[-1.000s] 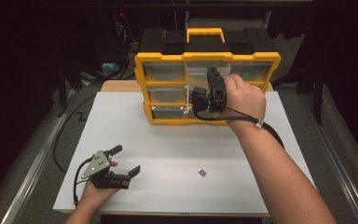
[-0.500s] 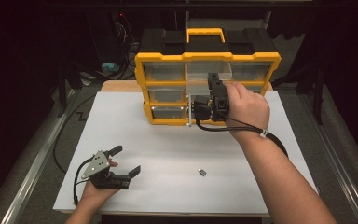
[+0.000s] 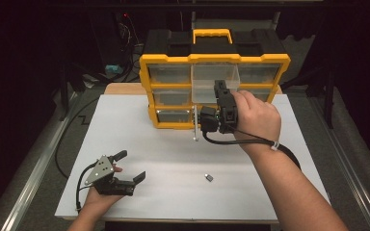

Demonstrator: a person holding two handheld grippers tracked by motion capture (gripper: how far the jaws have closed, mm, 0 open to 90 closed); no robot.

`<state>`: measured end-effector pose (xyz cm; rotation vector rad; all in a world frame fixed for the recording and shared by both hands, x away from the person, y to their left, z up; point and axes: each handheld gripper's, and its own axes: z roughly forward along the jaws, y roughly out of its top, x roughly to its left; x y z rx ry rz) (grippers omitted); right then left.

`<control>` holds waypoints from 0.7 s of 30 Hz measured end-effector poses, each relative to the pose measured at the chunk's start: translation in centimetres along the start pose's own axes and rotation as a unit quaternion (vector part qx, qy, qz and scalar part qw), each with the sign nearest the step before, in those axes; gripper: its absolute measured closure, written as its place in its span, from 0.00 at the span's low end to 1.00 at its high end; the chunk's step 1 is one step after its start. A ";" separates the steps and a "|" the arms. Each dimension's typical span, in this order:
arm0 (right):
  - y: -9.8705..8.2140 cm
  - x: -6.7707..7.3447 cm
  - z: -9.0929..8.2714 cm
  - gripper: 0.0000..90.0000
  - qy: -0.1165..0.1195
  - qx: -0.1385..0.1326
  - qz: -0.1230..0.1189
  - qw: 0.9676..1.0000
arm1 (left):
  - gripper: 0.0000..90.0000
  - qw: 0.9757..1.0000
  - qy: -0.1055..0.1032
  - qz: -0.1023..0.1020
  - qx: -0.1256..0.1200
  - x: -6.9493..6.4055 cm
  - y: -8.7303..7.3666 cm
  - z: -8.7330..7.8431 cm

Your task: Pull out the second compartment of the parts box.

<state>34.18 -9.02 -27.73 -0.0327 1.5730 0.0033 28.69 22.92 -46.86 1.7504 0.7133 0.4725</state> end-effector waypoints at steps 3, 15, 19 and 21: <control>-0.1 0.1 -0.3 0.88 -0.001 -0.001 0.000 1.000 | 0.00 1.000 0.000 0.000 0.001 0.0 0.0 0.0; -0.1 0.4 -1.6 0.88 -0.011 -0.013 -0.001 1.000 | 0.00 1.000 -0.003 0.000 0.001 -0.1 0.0 0.1; -0.1 0.6 -1.9 0.88 -0.012 -0.016 -0.003 1.000 | 0.00 1.000 -0.003 -0.001 -0.001 -0.2 0.0 0.1; -0.1 0.7 -1.9 0.88 -0.013 -0.017 -0.003 1.000 | 0.00 1.000 -0.004 0.002 0.001 -0.2 0.0 0.0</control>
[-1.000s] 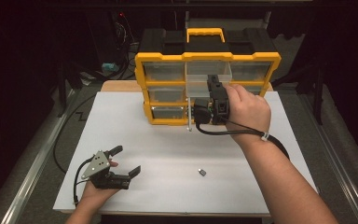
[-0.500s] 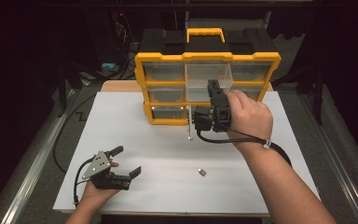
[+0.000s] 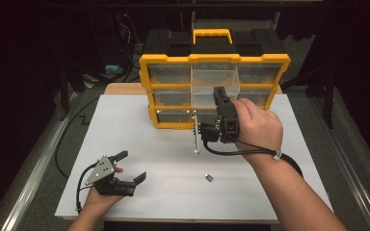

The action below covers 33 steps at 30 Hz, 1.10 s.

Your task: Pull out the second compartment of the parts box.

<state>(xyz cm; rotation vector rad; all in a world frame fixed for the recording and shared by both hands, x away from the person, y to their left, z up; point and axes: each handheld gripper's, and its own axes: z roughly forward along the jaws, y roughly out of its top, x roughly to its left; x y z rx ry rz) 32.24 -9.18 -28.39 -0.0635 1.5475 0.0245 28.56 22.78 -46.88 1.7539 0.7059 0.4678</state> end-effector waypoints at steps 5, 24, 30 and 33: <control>-0.1 0.3 -0.2 0.88 -0.001 0.000 0.003 1.000 | 0.00 1.000 0.000 -0.001 -0.001 0.1 0.0 0.1; -0.6 0.6 -1.2 0.66 0.007 -0.013 0.034 0.999 | 0.00 1.000 0.003 -0.001 0.003 0.1 0.0 0.0; -1.3 1.2 -2.0 0.63 0.013 -0.014 0.039 0.999 | 0.00 1.000 0.007 0.001 0.005 0.0 -0.1 0.1; -1.6 1.9 -2.3 0.60 0.016 -0.010 0.043 0.999 | 0.00 1.000 0.008 0.000 0.007 0.0 -0.1 0.1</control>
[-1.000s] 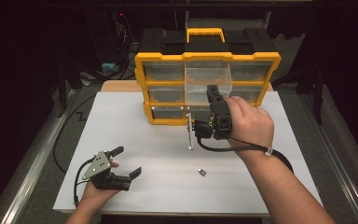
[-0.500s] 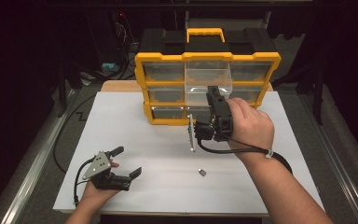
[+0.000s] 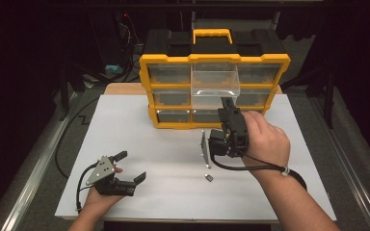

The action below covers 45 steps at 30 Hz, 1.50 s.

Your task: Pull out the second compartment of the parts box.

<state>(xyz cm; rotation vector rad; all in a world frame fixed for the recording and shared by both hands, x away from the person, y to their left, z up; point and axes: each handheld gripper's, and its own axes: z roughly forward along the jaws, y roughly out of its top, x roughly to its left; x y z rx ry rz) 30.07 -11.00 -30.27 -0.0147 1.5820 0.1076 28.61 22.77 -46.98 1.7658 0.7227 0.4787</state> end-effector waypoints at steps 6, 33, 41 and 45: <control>-0.7 2.1 -0.2 0.57 0.020 0.003 0.001 1.000 | 0.00 1.000 0.004 0.000 -0.003 0.0 0.0 -0.1; -4.1 14.4 -1.0 0.50 0.134 0.031 0.012 0.990 | 0.00 1.000 0.026 -0.015 0.008 0.6 -0.2 0.1; -5.4 16.5 -1.9 0.49 0.149 0.039 0.018 0.988 | 0.00 0.999 0.029 -0.017 0.009 0.8 -0.3 -0.1; -6.8 17.0 -2.5 0.48 0.153 0.049 0.026 0.987 | 0.00 0.999 0.033 -0.017 0.006 0.8 -0.2 -0.3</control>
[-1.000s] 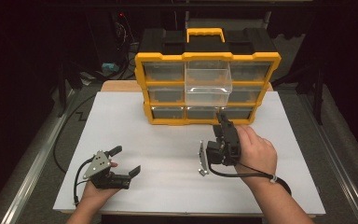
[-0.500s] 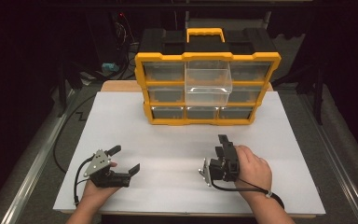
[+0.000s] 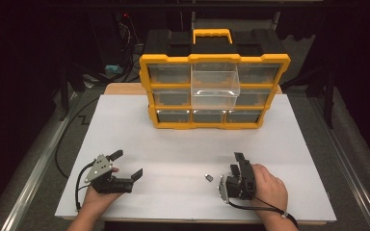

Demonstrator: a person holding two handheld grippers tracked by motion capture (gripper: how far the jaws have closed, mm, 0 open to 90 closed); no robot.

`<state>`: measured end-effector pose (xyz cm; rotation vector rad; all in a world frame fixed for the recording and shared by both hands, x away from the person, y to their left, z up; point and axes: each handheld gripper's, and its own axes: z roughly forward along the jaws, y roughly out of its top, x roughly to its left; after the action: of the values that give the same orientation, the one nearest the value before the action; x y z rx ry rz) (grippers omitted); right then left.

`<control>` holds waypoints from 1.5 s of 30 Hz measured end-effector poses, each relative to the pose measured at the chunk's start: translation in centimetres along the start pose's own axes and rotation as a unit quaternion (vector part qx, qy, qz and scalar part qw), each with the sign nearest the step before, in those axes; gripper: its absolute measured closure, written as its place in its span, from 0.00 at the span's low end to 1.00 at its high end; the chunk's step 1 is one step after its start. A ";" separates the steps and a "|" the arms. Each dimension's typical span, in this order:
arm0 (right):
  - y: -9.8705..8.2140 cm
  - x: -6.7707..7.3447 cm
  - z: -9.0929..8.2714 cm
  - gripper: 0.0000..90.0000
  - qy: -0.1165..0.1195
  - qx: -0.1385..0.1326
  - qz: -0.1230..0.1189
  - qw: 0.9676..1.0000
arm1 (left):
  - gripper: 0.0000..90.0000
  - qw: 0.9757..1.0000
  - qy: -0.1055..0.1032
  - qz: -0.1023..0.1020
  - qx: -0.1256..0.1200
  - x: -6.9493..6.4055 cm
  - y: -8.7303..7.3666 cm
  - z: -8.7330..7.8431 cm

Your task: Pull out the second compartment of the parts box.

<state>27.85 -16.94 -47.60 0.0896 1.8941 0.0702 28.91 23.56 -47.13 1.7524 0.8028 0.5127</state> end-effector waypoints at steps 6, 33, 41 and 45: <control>-1.3 -0.4 0.2 0.46 0.008 0.021 0.009 1.000 | 0.00 1.000 0.004 -0.002 -0.001 0.1 0.0 -0.1; -2.0 -1.1 -0.2 0.06 0.022 0.018 -0.003 1.000 | 0.00 1.000 0.000 -0.009 -0.001 0.2 0.2 0.1; -2.2 -1.0 0.1 0.00 0.020 0.017 0.005 1.000 | 0.00 1.000 0.011 -0.014 0.004 0.5 0.3 0.3; -2.2 -1.3 0.1 0.00 0.028 0.008 0.042 0.999 | 0.00 1.000 0.023 -0.015 -0.001 0.6 0.3 0.1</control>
<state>28.33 -19.30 -46.66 0.1790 1.9477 0.1155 29.46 23.84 -46.91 1.7297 0.8592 0.5352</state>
